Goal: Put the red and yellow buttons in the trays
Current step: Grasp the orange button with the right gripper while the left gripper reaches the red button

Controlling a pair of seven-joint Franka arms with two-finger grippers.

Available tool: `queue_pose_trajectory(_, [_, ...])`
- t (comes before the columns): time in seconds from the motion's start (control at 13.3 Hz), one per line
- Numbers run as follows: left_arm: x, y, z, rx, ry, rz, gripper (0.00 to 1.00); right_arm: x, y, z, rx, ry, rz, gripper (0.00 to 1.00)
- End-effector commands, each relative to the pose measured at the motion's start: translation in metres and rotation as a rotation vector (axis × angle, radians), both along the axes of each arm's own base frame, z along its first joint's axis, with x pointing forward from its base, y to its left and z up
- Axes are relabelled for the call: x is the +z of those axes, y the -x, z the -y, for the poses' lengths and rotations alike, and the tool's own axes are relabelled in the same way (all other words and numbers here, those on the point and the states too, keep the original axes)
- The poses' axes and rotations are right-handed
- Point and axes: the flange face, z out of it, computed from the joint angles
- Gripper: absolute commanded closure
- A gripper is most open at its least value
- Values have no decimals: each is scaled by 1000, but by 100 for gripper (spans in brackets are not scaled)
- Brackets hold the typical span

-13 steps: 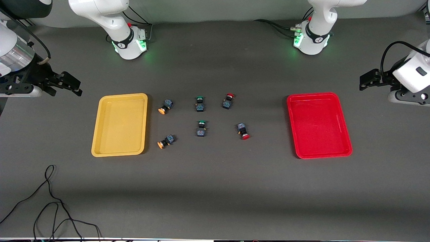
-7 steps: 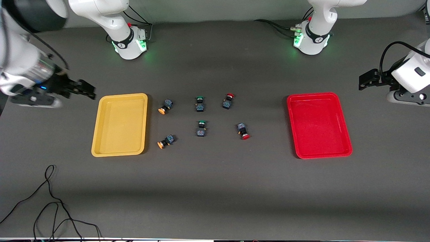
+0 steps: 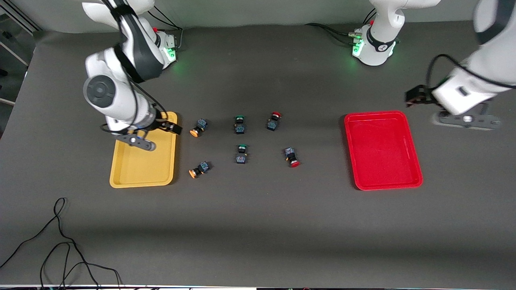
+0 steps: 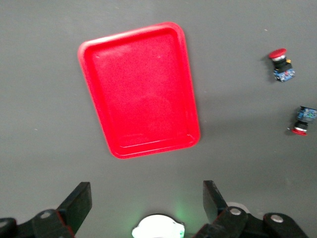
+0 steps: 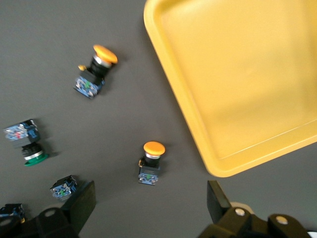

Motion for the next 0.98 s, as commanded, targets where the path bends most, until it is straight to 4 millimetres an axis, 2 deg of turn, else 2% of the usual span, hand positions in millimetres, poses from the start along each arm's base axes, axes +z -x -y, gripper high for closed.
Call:
queue_pose_trajectory(0.0, [-14, 22, 74, 22, -33, 13, 0, -47, 33, -11, -100, -5, 20, 0])
queue_pose_trajectory(0.08, [-18, 34, 113, 33, -39, 34, 0, -70, 45, -24, -128, 2, 27, 0])
queue_pose_trajectory(0.15, [-22, 44, 144, 57, -33, 45, 0, -94, 58, -32, -161, 4, 44, 0])
queue_pose_trajectory(0.3, [-26, 68, 204, 78, 14, 62, 0, -130, 77, -32, -181, -1, 75, 0])
queue_pose_trajectory(0.45, [-29, 97, 260, 85, 37, 100, 0, -155, 90, -34, -200, -10, 102, 0])
queue_pose_trajectory(0.6, [-40, 118, 296, 76, 44, 103, 0, -168, 94, -37, -222, -10, 104, 0])
queue_pose_trajectory(0.68, [-55, 123, 305, 68, 41, 95, 0, -171, 94, -37, -229, -10, 103, 0])
queue_pose_trajectory(0.75, [-77, 134, 321, 59, 44, 94, 0, -174, 94, -37, -232, -12, 107, 3])
queue_pose_trajectory(0.9, [-127, 157, 348, 64, 66, 114, 0, -181, 94, -37, -236, -16, 113, 18])
